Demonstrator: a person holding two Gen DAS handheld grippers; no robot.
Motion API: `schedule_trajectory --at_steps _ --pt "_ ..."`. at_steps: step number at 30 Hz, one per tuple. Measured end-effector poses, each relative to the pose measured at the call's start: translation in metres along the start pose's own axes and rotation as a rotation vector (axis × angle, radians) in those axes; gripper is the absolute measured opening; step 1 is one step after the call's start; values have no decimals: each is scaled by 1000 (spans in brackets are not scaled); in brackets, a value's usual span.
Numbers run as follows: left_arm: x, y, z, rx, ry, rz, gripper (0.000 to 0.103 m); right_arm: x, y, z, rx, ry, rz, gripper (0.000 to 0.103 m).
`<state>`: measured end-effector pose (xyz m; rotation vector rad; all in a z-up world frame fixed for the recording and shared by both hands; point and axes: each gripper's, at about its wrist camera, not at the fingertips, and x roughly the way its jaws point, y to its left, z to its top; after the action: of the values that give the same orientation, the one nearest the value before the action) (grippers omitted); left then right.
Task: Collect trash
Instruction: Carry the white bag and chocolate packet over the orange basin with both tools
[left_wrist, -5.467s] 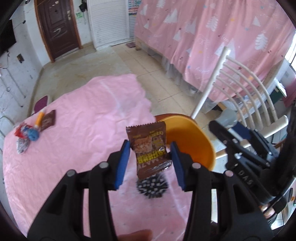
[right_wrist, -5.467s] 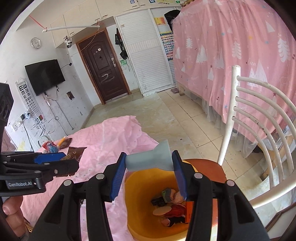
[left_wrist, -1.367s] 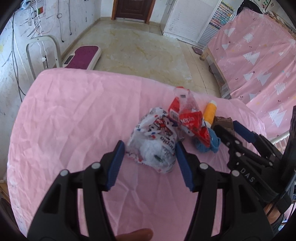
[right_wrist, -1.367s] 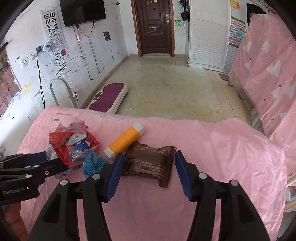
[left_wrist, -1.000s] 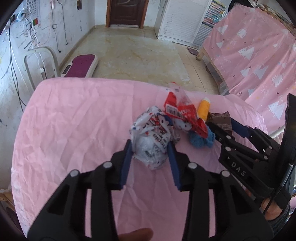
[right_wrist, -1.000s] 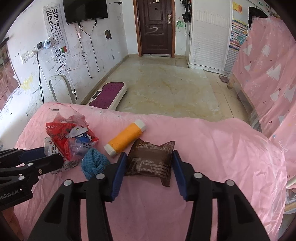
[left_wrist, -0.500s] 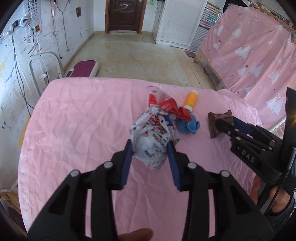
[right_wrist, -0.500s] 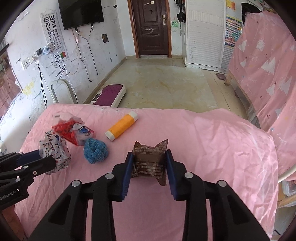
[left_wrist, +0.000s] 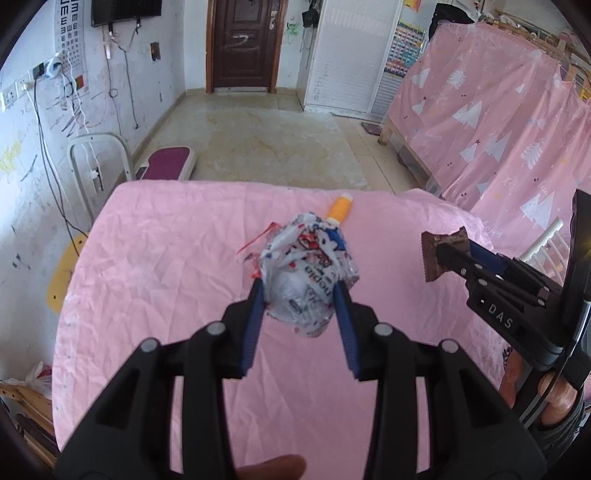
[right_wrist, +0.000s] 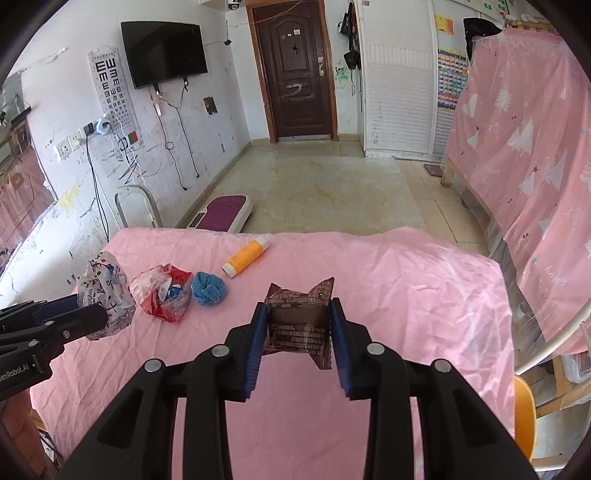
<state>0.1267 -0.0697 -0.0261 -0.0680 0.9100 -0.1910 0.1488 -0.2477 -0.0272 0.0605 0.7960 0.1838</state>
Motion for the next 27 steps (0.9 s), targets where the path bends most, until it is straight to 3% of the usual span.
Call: schedule_trajectory --at_steps 27 --pt "-29 -141 -20 242 -50 -26 36 -108 -122 -50 195 -170 -83 23"
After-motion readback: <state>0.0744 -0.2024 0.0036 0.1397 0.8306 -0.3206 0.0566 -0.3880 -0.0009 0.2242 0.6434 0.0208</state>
